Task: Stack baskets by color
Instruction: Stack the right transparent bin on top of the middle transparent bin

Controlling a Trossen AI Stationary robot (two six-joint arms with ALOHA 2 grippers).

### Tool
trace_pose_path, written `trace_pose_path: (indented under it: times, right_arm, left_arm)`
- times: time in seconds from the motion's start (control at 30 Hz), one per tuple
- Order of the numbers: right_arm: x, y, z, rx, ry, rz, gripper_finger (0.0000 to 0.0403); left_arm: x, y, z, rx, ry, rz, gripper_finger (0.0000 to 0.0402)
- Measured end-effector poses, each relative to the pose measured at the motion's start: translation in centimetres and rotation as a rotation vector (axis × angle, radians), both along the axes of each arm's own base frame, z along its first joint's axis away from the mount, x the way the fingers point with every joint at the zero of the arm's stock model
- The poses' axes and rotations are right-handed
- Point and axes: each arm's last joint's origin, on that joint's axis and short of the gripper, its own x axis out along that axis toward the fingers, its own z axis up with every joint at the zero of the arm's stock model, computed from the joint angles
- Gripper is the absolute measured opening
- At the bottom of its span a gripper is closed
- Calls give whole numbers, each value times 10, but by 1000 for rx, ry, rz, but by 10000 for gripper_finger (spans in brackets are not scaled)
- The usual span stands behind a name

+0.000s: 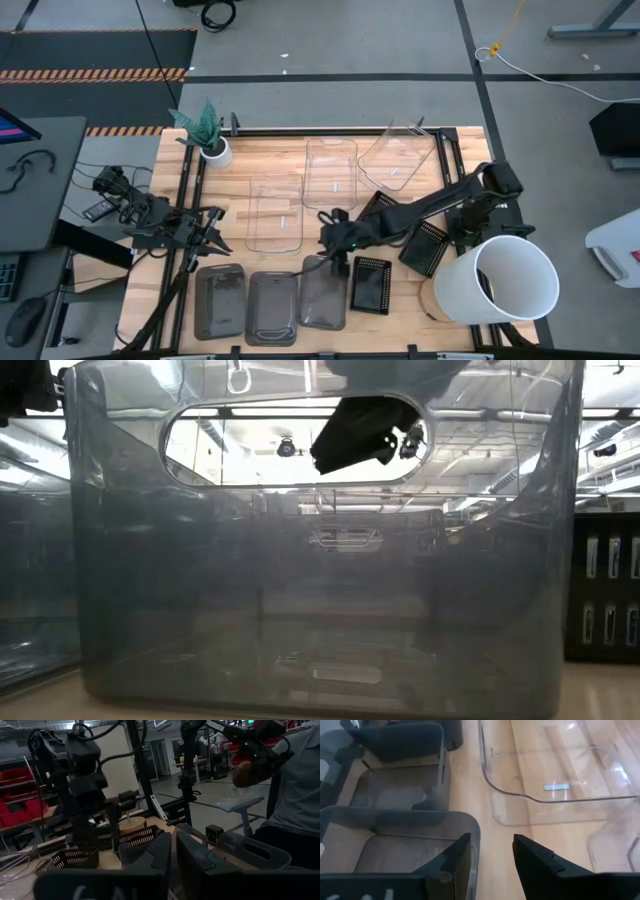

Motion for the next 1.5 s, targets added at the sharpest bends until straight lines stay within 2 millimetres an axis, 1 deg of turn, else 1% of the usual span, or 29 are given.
trace_pose_path:
  times: [0.07, 0.13, 0.23, 0.33, 0.43, 0.53, 0.7, 0.83, 1.03, 1.17, 1.3, 1.5]
  right_arm:
    - [3, 1, -2, -13, 38, 3, 150]
    - [2, 0, 1, -46, 78, -14, 150]
    - [-2, -7, 14, -107, 95, -68, 151]
    - [-10, -21, 28, -135, 101, -104, 151]
    - [-21, -39, 40, -157, 133, -169, 151]
    - [-33, -61, 45, -185, 178, -272, 151]
    - [-50, -100, 42, -177, 281, -418, 151]
    - [-56, -129, 40, -192, 336, -517, 151]
    - [-66, -163, 38, -184, 395, -607, 158]
    - [-74, -177, 35, -136, 454, -626, 183]
    - [-79, -182, 33, -66, 508, -596, 204]
    - [-82, -187, 32, -56, 525, -611, 203]
  left_arm:
    - [0, 0, 0, 0, 0, -1, 32]
    - [0, 0, 0, 0, 0, -1, 30]
    - [0, 0, 0, 0, 0, -1, 31]
    - [0, 0, 0, 0, 0, 0, 35]
    - [0, 0, 0, 1, 1, 0, 38]
    - [0, 0, 0, 1, 1, -1, 38]
    - [0, 0, 0, 0, 1, -1, 38]
    - [0, 0, 0, 0, 1, -1, 34]
    - [0, 0, 0, 0, 0, 0, 30]
    - [0, 0, 0, 0, 0, -1, 35]
    - [0, 0, 0, 0, 0, -1, 38]
    - [0, 0, 0, 0, 0, 0, 39]
